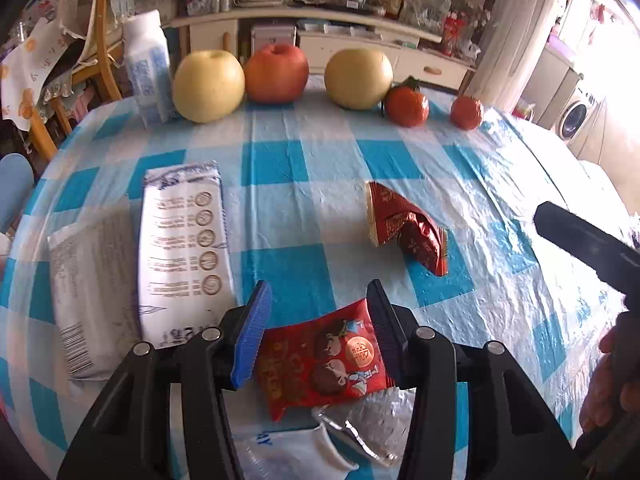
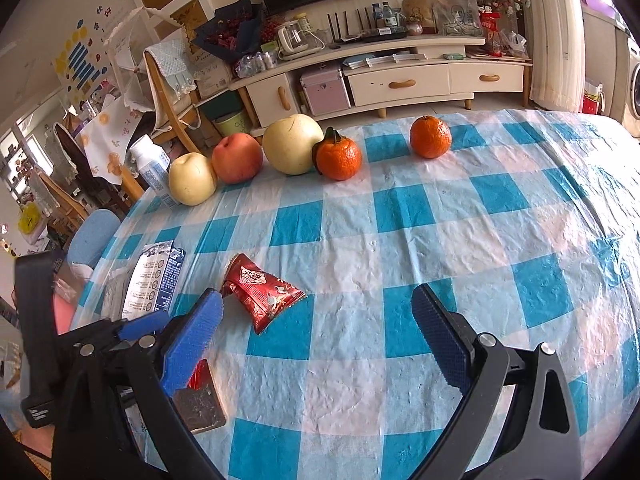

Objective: Collect trash
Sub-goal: 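Grasp the white printed carton with the left tool, then grasp the crumpled red wrapper with the right tool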

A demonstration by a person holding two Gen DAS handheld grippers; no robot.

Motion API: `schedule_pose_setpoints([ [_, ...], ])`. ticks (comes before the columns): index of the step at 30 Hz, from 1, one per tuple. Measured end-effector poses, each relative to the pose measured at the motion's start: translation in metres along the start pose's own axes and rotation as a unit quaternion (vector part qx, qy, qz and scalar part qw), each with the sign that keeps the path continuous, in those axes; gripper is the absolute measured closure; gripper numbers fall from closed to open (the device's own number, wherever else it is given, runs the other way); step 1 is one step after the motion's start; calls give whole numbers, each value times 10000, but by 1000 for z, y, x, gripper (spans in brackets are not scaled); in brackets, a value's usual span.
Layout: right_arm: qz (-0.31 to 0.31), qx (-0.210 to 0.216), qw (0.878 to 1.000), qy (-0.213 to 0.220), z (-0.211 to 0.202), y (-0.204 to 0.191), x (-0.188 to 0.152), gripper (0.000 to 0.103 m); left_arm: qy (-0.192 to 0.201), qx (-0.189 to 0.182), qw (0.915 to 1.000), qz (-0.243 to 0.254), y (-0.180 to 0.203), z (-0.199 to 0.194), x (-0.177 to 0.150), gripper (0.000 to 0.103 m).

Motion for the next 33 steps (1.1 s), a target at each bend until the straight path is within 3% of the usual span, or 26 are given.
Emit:
schedule_pose_setpoints([
  [4, -170, 135, 9994, -262, 14, -8, -5, 7, 299, 318, 9988, -209, -24, -26, 4, 38],
  [7, -345, 183, 9983, -435, 24, -17, -7, 7, 222, 688, 9973, -98, -39, -24, 12, 36],
  [10, -519, 124, 9967, -614, 38, -24, -9, 7, 40, 794, 9967, -137, -54, -9, 22, 33],
  [17, -812, -92, 9943, -680, 61, -29, -9, 7, -446, 922, 9947, 42, -63, 33, 27, 34],
  [19, -863, -98, 9942, -632, 63, -30, -7, 7, -524, 986, 9937, -9, -67, 34, 27, 47],
  [20, -878, -74, 9942, -622, 65, -31, -6, 7, -615, 976, 9933, -16, -69, 37, 25, 47],
  [26, -1161, -147, 9911, -631, 77, -41, -9, 7, -537, 904, 9945, 4, -71, 32, 23, 47],
  [30, -1289, -190, 9890, -698, 83, -43, -12, 24, -399, 874, 9954, -1, -72, 25, 23, 47],
  [33, -1351, -266, 9877, -741, 88, -43, -15, 30, -269, 833, 9961, -97, -75, 16, 22, 47],
])
Point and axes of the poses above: each gripper's, at about its wrist camera, not at the fingertips, and z roughly the way its jaws point, y to its right, x to its top, the point moved 4 cm from there along z, roughly the way its jaws point, and after that the axes turned 11 degrees about z, right-handed, at the moved point
